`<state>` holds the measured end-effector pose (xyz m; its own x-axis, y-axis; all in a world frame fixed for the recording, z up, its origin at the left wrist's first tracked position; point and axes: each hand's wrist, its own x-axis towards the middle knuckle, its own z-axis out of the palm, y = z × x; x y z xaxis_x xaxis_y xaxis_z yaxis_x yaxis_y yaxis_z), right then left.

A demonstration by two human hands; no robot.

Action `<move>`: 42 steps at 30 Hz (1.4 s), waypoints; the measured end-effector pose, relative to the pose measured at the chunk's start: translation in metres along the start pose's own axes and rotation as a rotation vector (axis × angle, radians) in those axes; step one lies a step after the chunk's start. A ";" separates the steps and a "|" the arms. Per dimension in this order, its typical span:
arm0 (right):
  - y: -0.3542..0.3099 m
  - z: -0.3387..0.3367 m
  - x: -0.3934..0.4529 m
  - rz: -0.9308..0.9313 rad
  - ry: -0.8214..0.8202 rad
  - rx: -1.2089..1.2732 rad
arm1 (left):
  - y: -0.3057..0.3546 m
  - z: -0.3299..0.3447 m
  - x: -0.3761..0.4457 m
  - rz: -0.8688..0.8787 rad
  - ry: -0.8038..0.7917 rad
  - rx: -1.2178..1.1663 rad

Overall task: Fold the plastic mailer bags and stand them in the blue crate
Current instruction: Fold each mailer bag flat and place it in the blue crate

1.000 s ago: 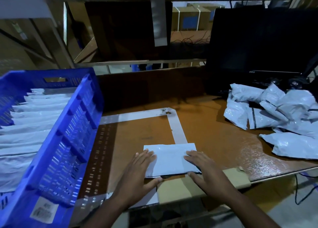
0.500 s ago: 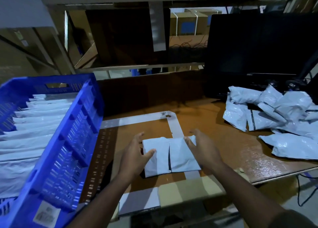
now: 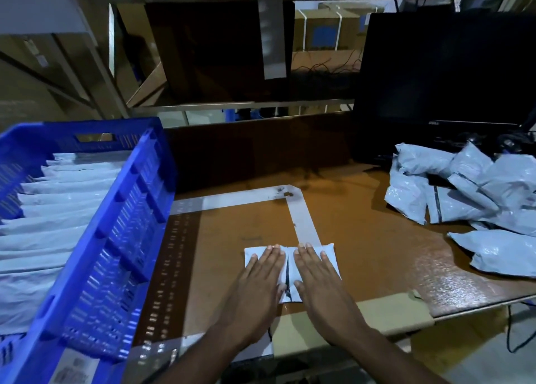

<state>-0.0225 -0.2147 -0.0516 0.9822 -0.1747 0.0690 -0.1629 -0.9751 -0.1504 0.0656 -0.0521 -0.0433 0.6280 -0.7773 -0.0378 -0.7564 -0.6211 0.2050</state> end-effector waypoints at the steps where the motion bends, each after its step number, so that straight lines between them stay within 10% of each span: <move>1: 0.001 -0.002 0.003 -0.009 0.011 0.009 | -0.001 0.001 0.001 0.003 0.004 0.003; 23: 0.008 -0.019 0.009 0.003 0.086 0.399 | 0.002 -0.011 0.001 -0.028 0.063 -0.076; 42: 0.020 -0.010 0.002 0.086 -0.082 0.128 | -0.002 0.010 0.006 -0.132 0.104 -0.103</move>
<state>-0.0245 -0.2361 -0.0447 0.9704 -0.2399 -0.0291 -0.2384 -0.9307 -0.2773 0.0690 -0.0567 -0.0537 0.7398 -0.6722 0.0292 -0.6471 -0.6989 0.3046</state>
